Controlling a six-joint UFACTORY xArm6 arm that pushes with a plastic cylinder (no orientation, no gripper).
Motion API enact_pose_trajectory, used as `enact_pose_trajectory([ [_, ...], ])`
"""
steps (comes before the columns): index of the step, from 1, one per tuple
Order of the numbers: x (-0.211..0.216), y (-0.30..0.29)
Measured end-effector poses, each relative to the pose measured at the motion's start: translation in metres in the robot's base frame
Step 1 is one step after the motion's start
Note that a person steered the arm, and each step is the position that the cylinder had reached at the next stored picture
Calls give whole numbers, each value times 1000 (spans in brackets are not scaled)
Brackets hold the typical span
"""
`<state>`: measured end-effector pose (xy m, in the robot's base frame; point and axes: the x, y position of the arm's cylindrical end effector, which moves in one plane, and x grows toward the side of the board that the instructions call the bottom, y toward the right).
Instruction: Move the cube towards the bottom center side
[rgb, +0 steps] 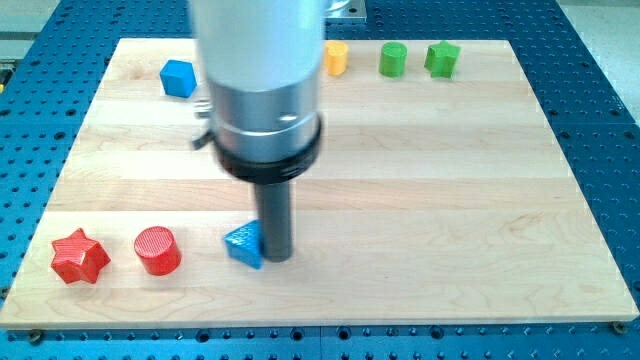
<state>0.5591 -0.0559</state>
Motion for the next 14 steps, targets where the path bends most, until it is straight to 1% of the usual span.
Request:
enact_pose_trajectory([
  [1,1,-2],
  [2,-25,26],
  [3,-123,-3],
  [4,-163,-129],
  [5,-233,-178],
  [6,-297,-168],
  [7,-300,-102],
  [8,-243,-117],
  [9,-281,-106],
  [10,-309,-126],
  [11,-270,-173],
  [12,-191,-141],
  [13,-151,-121],
  [14,-166,-144],
])
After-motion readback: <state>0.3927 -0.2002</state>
